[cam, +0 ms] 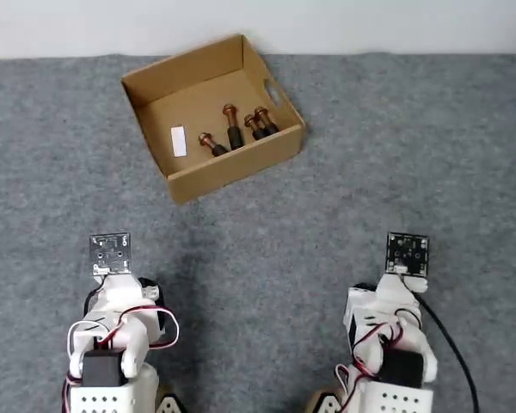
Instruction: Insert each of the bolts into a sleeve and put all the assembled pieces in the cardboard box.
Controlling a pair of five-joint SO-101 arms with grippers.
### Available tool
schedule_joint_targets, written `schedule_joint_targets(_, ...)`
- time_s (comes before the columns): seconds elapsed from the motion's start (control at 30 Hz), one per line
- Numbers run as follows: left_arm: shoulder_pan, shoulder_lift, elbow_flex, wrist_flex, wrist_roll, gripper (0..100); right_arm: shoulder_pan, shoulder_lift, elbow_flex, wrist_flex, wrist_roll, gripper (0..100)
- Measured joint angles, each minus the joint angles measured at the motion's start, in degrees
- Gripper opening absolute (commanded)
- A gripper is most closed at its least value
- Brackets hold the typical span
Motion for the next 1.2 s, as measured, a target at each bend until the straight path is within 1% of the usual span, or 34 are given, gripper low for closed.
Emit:
schedule_joint_targets(0.3, 0.0, 0.0, 0.0, 0.0, 0.0, 0, 0.3, -0.4, 0.7, -0.5, 0.0, 0.9)
schedule_joint_targets(0.57, 0.0, 0.0, 0.0, 0.0, 0.0, 0, 0.3, -0.4, 0.7, 5.0, 0.0, 0.9)
schedule_joint_targets(1.2, 0.0, 0.0, 0.0, 0.0, 0.0, 0, 0.3, -0.4, 0.7, 5.5, 0.0, 0.9)
